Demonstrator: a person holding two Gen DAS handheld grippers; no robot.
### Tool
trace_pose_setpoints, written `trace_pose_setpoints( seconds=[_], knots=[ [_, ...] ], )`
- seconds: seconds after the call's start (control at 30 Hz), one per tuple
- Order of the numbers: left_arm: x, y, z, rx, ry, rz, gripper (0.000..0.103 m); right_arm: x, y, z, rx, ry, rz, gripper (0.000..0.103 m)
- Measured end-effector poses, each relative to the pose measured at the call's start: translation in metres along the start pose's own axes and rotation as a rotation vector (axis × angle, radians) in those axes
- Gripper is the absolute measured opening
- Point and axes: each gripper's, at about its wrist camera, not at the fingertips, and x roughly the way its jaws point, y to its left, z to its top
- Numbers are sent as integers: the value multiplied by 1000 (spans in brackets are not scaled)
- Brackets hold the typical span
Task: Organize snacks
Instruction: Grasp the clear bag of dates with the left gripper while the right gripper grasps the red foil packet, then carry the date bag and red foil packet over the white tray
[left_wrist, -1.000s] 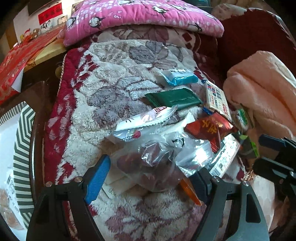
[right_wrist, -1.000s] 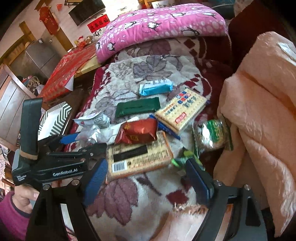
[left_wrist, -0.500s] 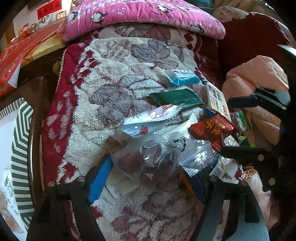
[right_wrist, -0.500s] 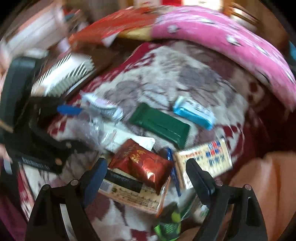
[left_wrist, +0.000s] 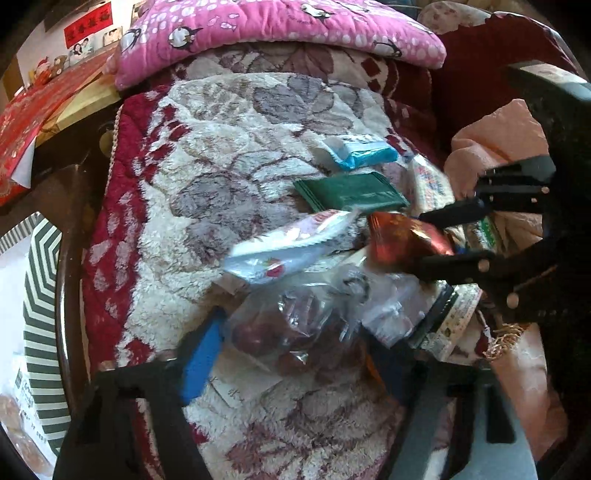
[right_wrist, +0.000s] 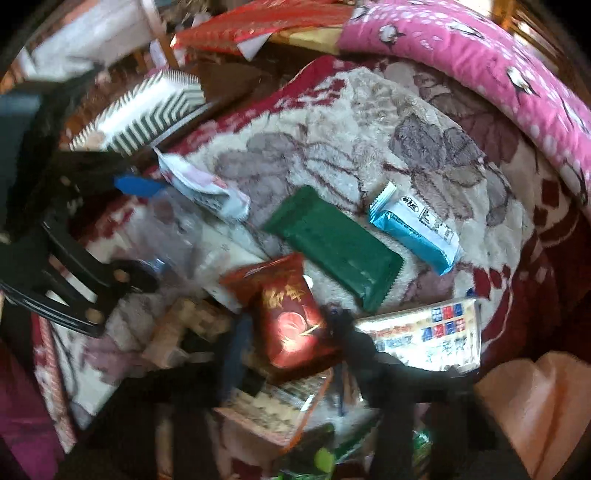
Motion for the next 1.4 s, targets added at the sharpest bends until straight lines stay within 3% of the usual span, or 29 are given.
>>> trace_pose_setpoints(
  seconds=[0.17,0.3,0.37,0.43,0.63,1.0,1.4],
  knots=[
    [-3,-3,-4,9,-19,11,56,2,8,-2,47,9,-2,38],
    [-5,2,-6,-10,-14,1,55,7,8,6,86,10,-33,60],
    [-5,3,-6,-21,-13,0,55,11,9,8,103,11,-33,59],
    [-5,4,-6,-30,-19,3,54,13,11,6,121,8,-67,36],
    [-17,5,-12,-38,-43,2,43,-4,17,-10,210,-54,-96,36],
    [-67,24,-39,-100,-102,29,39,-52,60,-32,337,-236,-105,36],
    [-127,64,-72,-173,-164,152,38,-47,126,-5,279,-274,-35,36]
  ],
)
